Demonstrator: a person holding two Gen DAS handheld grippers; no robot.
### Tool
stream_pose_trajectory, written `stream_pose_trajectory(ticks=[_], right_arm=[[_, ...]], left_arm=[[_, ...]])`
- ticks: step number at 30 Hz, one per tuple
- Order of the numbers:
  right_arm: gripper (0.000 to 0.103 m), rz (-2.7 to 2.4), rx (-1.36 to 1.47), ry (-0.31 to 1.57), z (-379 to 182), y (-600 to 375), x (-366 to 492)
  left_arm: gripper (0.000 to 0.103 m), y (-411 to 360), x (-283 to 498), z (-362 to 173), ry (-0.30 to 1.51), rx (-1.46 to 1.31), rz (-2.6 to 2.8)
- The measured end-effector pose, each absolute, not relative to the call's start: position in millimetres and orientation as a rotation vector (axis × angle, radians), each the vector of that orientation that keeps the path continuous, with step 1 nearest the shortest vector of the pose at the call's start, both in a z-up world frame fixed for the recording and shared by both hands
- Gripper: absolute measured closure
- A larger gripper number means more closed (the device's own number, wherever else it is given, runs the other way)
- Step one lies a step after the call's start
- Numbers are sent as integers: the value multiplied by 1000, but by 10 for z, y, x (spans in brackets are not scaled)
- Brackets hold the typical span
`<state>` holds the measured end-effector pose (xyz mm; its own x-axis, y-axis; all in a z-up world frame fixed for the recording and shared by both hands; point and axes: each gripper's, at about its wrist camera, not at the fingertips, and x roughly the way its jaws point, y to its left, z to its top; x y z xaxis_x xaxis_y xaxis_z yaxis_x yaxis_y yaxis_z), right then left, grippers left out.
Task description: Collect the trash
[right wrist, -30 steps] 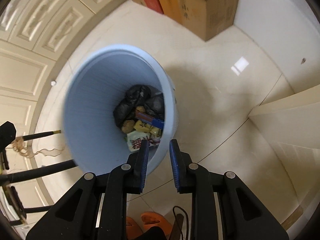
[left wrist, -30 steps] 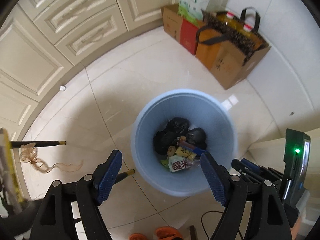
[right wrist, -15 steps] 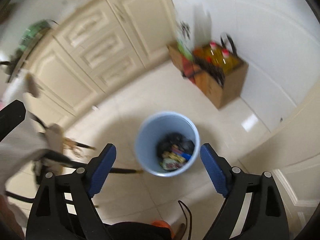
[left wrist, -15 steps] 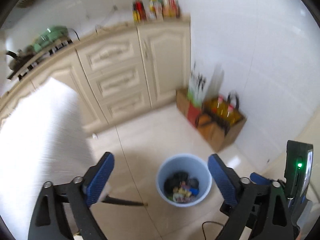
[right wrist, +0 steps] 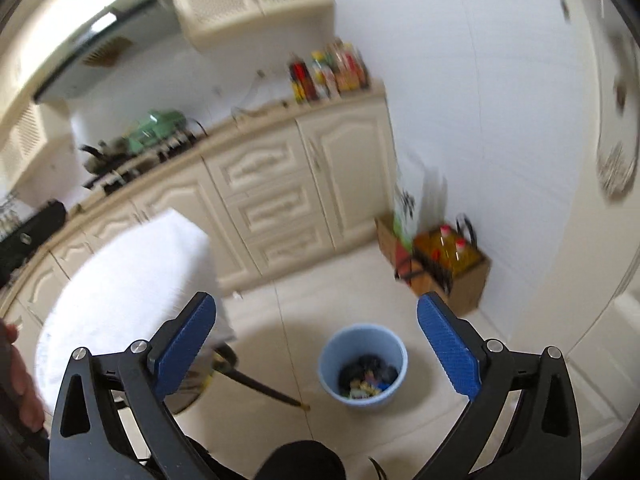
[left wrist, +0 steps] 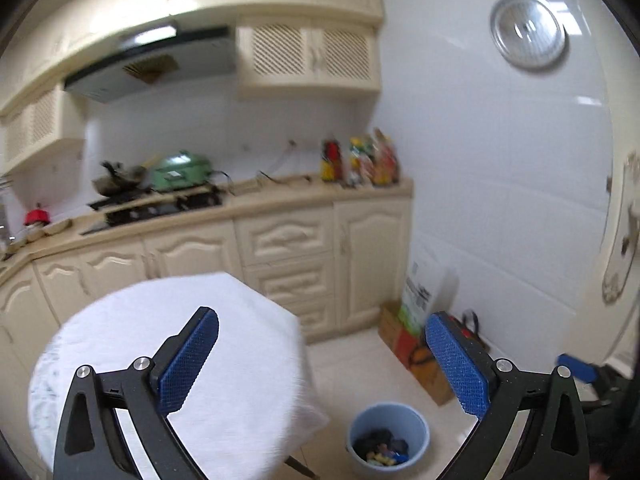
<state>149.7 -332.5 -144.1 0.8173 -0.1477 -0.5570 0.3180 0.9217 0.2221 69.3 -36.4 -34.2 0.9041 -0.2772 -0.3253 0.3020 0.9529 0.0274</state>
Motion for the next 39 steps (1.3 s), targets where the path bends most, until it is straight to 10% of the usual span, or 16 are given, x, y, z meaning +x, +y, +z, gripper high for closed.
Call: stream_pose_trajectory(ticks=[17, 39], right_arm=[[0, -104, 119, 305, -597, -2265, 872], [0, -53, 90, 273, -598, -2128, 757]], left_arm=[[1, 224, -885, -428, 228, 6, -168], [1, -94, -743, -386, 225, 33, -156]])
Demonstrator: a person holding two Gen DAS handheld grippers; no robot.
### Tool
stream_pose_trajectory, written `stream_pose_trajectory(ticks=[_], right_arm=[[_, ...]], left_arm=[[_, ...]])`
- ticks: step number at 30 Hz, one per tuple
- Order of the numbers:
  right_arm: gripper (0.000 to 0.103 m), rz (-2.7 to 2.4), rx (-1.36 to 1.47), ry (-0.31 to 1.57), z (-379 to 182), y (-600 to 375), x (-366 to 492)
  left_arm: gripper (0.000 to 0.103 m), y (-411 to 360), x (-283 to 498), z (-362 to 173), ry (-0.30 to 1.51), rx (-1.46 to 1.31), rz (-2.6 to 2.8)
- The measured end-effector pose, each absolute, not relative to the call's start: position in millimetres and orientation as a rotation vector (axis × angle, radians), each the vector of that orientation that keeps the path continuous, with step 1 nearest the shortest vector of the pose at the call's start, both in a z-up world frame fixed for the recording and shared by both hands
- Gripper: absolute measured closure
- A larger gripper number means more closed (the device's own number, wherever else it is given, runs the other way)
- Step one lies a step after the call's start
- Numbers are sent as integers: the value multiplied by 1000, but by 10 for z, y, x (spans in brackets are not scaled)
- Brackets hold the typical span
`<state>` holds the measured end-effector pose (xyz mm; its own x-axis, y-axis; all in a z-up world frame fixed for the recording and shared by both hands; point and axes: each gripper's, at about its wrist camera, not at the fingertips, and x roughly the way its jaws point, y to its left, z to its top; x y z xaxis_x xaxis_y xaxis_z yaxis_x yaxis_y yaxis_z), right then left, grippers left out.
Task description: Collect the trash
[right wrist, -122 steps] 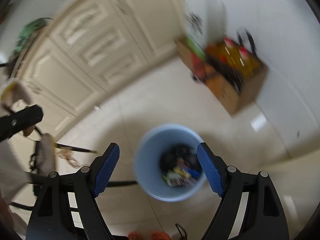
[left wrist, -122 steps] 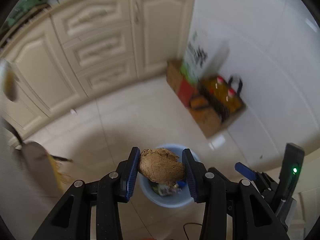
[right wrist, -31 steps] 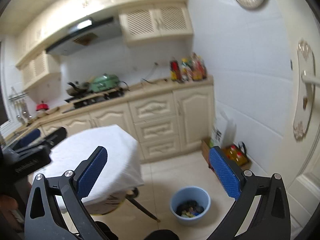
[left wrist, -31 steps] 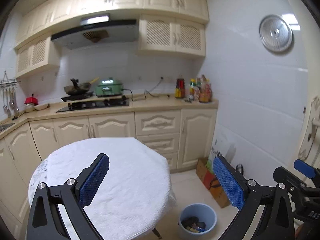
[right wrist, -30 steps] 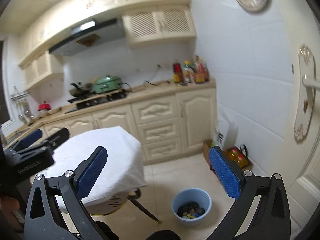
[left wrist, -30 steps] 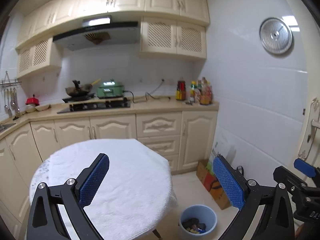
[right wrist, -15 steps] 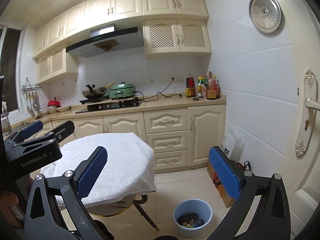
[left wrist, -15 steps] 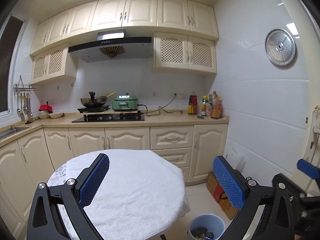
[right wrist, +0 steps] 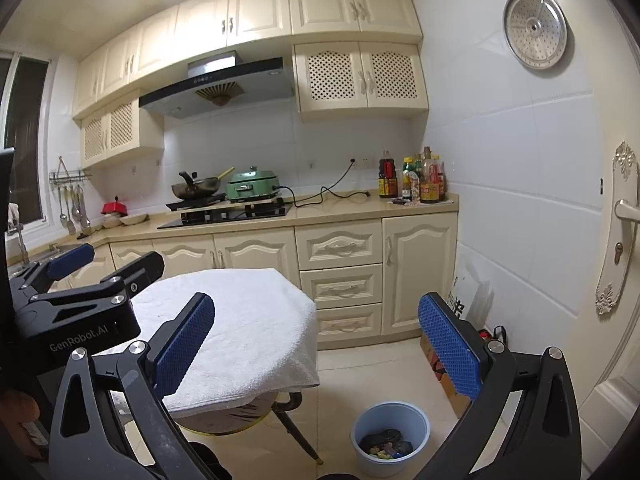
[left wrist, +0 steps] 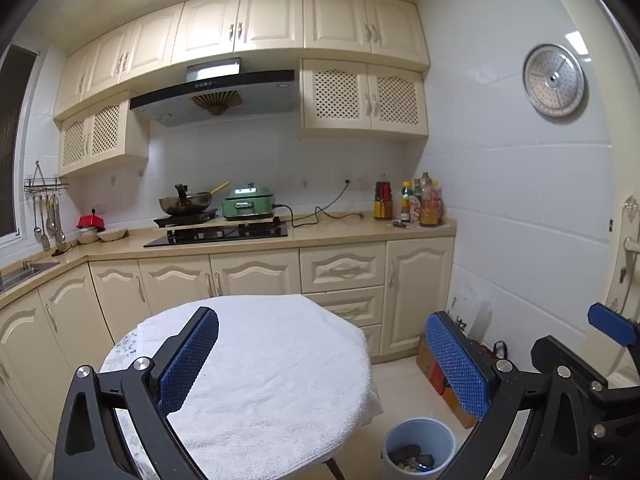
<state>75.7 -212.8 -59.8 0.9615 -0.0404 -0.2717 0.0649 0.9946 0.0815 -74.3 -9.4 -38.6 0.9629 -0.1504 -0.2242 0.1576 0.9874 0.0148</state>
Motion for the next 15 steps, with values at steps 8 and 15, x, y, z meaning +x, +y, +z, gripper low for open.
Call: stream_pose_trajectory(ticks=[8, 15], right_arm=[[0, -48, 94, 275, -605, -2125, 769], [0, -40, 98, 279, -611, -2129, 789]], left_arm=[[1, -79, -734, -415, 223, 25, -150], [1, -102, -732, -441, 226, 28, -153]])
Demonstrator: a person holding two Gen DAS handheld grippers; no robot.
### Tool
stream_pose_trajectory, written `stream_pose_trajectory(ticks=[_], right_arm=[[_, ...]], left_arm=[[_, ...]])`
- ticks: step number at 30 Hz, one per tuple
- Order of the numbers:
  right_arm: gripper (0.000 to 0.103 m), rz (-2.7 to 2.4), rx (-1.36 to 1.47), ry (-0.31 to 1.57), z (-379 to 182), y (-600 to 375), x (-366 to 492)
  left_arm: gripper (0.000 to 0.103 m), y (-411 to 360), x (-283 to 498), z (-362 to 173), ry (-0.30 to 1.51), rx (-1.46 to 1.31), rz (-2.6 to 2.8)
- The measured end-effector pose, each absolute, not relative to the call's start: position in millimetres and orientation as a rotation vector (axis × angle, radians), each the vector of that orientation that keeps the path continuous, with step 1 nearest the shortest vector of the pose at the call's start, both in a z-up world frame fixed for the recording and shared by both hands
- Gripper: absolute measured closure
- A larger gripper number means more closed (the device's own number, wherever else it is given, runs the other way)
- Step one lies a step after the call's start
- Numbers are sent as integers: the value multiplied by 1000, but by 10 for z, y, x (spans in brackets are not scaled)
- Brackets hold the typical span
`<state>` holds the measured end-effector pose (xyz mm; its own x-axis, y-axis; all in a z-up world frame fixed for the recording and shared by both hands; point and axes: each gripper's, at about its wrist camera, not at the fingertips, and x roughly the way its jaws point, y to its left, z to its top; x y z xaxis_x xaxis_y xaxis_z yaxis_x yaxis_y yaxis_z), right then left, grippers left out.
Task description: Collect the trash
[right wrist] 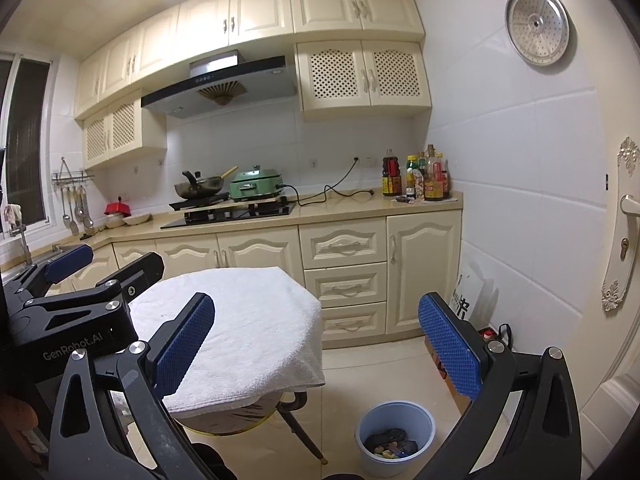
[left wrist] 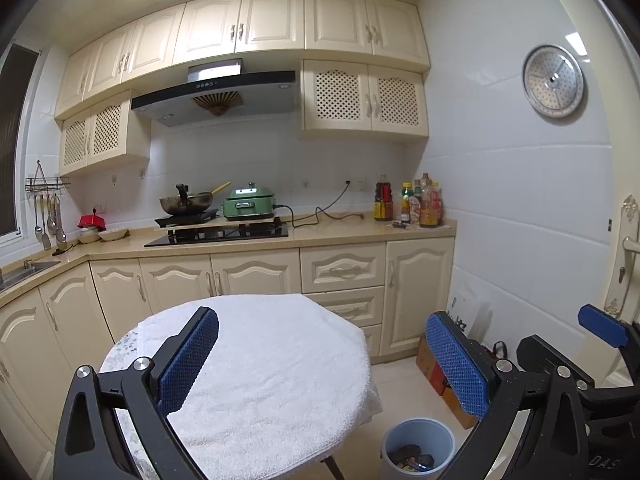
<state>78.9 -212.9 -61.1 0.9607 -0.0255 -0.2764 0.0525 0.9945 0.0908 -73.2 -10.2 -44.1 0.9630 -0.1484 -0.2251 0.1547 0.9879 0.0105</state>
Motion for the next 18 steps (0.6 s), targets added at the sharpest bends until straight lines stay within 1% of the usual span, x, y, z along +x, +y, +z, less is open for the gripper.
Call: stream_pose_trajectory(ticks=[18], right_arm=[[0, -23, 99, 286, -612, -2079, 854]], left_arm=[[1, -46, -610, -464, 237, 23, -138]])
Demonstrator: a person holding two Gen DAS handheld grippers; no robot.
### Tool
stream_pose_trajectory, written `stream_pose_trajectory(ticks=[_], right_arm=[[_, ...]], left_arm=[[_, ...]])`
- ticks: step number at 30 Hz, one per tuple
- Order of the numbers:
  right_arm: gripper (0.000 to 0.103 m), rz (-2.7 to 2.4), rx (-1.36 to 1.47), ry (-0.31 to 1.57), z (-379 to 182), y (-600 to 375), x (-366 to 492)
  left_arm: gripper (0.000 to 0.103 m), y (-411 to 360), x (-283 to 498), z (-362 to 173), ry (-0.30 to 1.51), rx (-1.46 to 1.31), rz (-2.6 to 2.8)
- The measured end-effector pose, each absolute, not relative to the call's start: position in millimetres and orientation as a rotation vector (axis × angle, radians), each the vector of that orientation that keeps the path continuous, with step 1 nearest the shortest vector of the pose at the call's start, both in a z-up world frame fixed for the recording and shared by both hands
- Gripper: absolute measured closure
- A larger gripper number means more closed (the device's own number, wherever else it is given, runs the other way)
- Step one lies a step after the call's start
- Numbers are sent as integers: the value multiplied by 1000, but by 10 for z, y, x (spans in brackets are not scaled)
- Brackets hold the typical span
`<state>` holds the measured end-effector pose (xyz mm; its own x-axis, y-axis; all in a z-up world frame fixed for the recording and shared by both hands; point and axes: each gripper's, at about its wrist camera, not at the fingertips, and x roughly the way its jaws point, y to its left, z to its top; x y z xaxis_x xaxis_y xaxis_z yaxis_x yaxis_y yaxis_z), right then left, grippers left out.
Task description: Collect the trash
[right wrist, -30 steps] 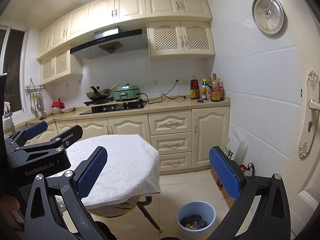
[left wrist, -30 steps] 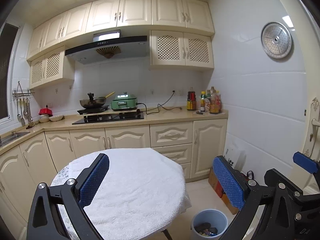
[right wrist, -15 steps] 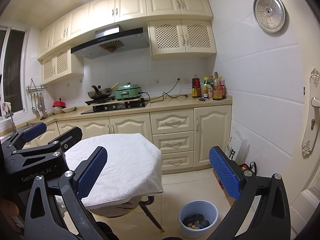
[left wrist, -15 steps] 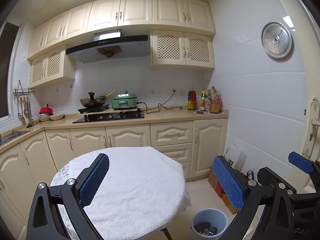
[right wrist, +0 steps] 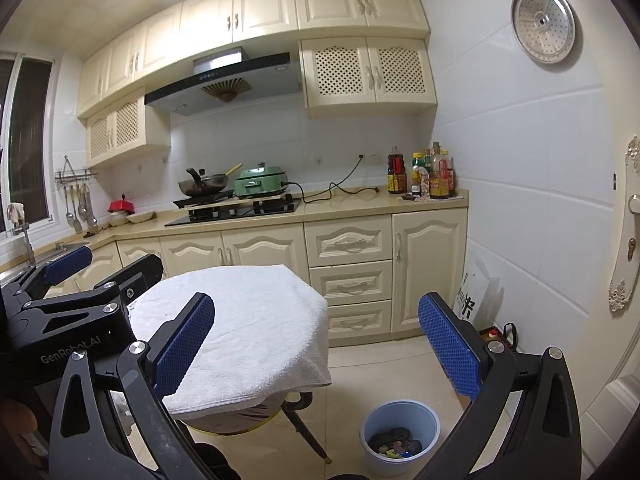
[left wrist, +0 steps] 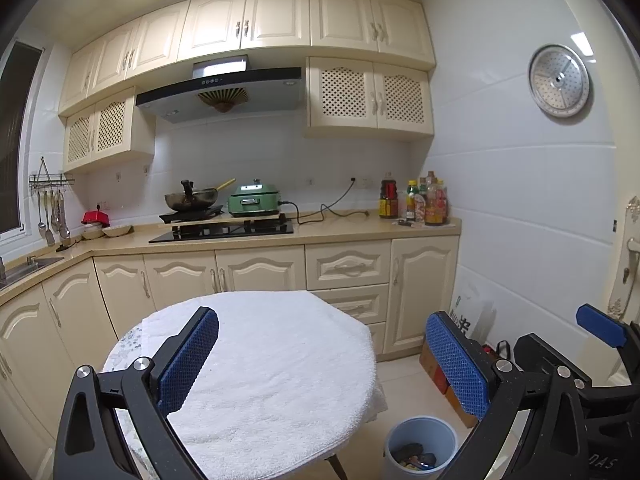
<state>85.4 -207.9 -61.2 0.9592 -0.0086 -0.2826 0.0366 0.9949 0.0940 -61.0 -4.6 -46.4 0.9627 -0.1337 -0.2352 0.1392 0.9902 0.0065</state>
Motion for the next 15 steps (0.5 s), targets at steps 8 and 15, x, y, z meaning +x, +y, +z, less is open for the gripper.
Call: stream_pose_trajectory(ticks=[8, 15], right_arm=[[0, -21, 99, 288, -614, -2074, 860], [0, -19, 100, 289, -611, -2075, 871]], left_arm=[[1, -80, -579, -477, 235, 23, -129], [1, -95, -578, -516, 236, 23, -124]])
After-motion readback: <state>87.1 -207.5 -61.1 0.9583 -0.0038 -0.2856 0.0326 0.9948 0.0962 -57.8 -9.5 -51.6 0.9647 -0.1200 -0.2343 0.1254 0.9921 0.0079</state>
